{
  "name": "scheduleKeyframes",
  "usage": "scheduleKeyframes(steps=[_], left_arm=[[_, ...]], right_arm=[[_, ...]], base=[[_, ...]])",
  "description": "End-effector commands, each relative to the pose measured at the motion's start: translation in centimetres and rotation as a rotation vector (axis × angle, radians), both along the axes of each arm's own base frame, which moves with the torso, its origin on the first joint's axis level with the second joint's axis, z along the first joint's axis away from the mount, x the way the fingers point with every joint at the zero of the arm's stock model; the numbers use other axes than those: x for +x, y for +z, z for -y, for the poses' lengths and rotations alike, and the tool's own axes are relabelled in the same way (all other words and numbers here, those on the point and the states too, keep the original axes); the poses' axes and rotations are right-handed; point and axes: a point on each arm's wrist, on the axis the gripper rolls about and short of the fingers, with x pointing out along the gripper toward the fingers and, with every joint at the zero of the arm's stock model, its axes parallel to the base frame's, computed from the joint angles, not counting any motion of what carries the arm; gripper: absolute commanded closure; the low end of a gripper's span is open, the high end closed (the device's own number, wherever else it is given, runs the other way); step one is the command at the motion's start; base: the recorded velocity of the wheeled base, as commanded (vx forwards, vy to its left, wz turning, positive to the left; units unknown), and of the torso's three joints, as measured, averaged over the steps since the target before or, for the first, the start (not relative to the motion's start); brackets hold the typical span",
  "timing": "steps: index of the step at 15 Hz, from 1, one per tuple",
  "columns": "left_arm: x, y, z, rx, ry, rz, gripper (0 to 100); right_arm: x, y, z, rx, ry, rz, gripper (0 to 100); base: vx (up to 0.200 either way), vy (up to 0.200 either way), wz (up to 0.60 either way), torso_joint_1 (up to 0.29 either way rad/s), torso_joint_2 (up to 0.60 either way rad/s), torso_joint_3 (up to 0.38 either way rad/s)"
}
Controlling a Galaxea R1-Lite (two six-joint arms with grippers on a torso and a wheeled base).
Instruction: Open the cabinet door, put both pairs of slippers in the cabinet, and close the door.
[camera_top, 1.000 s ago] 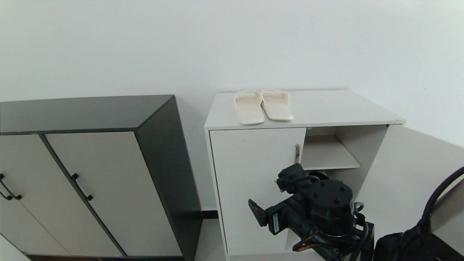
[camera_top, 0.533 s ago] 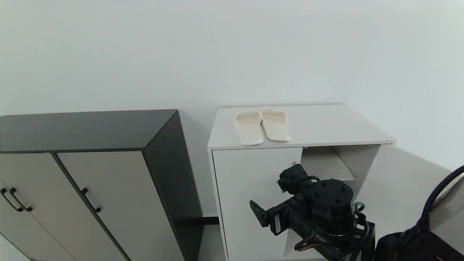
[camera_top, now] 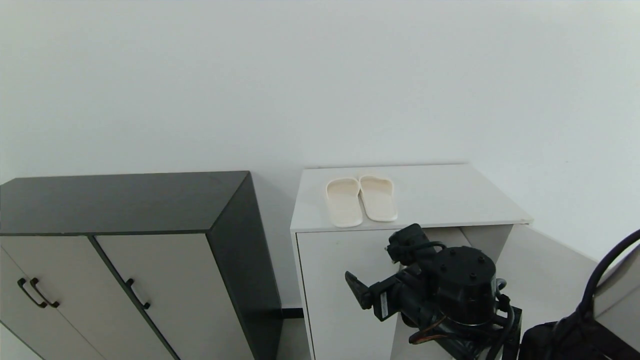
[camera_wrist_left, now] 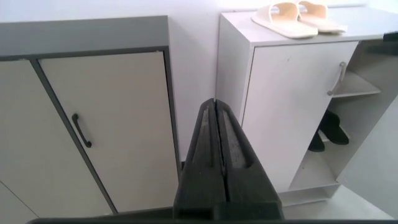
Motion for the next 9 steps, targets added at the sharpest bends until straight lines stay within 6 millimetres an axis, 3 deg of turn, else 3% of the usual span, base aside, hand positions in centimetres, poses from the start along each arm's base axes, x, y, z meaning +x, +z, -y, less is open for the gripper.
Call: scheduleKeyframes(steps=[1, 3, 6, 9], left_arm=[[0.0, 0.0, 0.0, 0.002, 0.0, -0.002, 100], [0.0, 0.0, 0.0, 0.001, 0.002, -0.002, 100], [0.0, 0.0, 0.0, 0.002, 0.0, -0.002, 100], [0.0, 0.0, 0.0, 0.002, 0.0, -0.002, 100]], right_arm=[[0.0, 0.3, -0.1, -0.017, -0.001, 0.024, 0], [0.4, 2.1, -0.6, -0.034, -0.044, 0.019, 0], [1.0, 7.7, -3.2, -0.01, -0.274, -0.171, 0], [2.3, 7.4, -4.6, -0.01, -0.394, -0.192, 0]], base=[[0.0, 0.0, 0.0, 0.071, -0.14, -0.09], [0.0, 0.0, 0.0, 0.013, -0.03, -0.016], [0.0, 0.0, 0.0, 0.0, 0.0, 0.0], [0.0, 0.0, 0.0, 0.0, 0.0, 0.0]])
